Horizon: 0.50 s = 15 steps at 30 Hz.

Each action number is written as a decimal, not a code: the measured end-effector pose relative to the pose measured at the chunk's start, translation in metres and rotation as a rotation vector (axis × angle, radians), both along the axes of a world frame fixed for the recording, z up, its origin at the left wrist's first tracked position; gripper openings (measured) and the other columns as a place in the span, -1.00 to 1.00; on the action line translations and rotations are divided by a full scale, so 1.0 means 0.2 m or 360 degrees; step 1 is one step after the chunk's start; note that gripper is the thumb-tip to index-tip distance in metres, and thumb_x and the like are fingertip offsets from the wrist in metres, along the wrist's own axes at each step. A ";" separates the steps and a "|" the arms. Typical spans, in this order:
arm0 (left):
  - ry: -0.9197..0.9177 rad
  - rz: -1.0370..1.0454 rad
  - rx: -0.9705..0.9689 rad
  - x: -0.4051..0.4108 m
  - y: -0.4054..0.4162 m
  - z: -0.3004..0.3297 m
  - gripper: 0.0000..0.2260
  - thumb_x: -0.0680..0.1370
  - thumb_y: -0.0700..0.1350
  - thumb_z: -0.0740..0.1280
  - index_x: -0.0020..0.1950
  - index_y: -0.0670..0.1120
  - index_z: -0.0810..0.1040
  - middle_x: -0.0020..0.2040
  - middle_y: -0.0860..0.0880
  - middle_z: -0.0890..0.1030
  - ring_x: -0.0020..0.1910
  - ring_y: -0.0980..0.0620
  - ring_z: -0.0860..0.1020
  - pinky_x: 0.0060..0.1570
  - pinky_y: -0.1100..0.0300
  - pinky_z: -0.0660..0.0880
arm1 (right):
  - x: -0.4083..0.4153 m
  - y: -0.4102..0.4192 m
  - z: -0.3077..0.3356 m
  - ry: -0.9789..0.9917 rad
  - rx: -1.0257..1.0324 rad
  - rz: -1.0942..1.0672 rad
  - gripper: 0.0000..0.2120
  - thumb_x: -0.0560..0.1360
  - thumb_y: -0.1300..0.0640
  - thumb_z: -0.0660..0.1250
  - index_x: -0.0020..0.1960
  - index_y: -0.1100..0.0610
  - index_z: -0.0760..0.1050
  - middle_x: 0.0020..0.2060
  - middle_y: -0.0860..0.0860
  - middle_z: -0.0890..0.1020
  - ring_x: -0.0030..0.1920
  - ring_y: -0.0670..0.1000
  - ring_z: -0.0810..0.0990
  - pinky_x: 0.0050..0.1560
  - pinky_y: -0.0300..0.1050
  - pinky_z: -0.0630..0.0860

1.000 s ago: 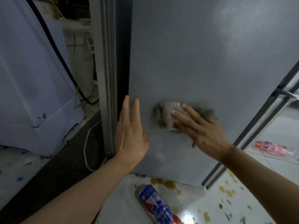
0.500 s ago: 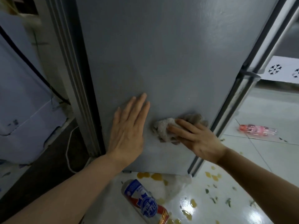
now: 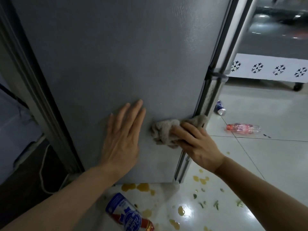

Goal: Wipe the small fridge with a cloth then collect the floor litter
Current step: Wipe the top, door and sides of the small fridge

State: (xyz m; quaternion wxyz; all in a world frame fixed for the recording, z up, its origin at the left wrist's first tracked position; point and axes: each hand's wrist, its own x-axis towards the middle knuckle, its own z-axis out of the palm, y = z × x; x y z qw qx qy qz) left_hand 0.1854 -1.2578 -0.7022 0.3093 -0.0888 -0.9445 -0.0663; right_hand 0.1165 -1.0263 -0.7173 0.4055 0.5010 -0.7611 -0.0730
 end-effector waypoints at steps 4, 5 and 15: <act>0.0072 -0.0057 0.0037 -0.04 0.09 0.06 -0.18 0.27 -0.33 0.36 0.50 -0.12 0.13 0.53 -0.05 0.14 0.46 -0.09 0.11 0.40 -0.19 0.08 | -0.05 0.05 0.23 0.0007 -0.0220 0.0085 -0.81 0.52 0.22 0.25 -0.07 0.28 0.62 0.25 0.17 0.46 0.20 0.22 0.38 0.01 0.12 0.51; 0.0099 -0.0062 0.0054 -0.05 0.11 0.07 -0.17 0.26 -0.32 0.37 0.49 -0.12 0.14 0.52 -0.06 0.16 0.45 -0.08 0.12 0.38 -0.18 0.08 | -0.08 0.06 0.31 0.0006 -0.0344 0.0114 -0.84 0.52 0.24 0.27 -0.03 0.30 0.58 0.25 0.16 0.40 0.21 0.23 0.37 0.01 0.15 0.52; 0.0128 0.0008 -0.0066 -0.09 0.12 -0.03 -0.19 0.28 -0.33 0.33 0.49 -0.11 0.12 0.53 -0.03 0.07 0.50 -0.04 0.06 0.38 -0.20 0.03 | -0.18 0.12 0.00 0.0045 -0.0650 0.0106 -0.54 0.49 0.30 0.33 0.36 0.21 0.31 0.37 0.18 0.28 0.43 0.24 0.24 0.38 0.16 0.27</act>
